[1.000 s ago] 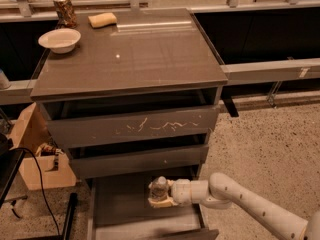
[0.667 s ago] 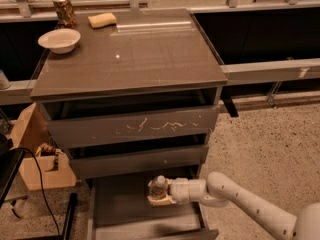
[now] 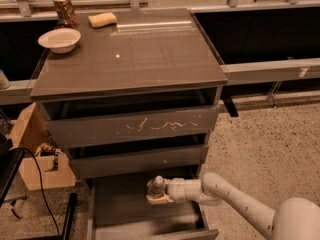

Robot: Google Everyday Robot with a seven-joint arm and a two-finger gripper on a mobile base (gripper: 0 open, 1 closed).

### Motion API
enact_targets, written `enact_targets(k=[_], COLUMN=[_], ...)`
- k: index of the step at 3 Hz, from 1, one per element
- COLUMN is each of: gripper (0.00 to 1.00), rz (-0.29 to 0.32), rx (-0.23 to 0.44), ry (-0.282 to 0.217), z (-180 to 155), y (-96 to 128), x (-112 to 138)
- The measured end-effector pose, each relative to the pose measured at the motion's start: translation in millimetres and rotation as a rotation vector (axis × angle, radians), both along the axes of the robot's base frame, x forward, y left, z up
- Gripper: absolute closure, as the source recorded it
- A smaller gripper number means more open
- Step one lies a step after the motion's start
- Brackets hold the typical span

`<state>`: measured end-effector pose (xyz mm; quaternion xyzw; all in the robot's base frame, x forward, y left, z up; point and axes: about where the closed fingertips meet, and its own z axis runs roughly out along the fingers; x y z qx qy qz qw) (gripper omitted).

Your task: Place water bottle into bottom drawer

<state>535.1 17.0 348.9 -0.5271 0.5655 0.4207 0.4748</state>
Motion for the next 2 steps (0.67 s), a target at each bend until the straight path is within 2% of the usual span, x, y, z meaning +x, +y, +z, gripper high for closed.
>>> enact_targets(k=[2], gripper=[1.0], rz=[0.03], rx=[-0.041], ry=[0.017], z=[-46], y=[7], x=[13])
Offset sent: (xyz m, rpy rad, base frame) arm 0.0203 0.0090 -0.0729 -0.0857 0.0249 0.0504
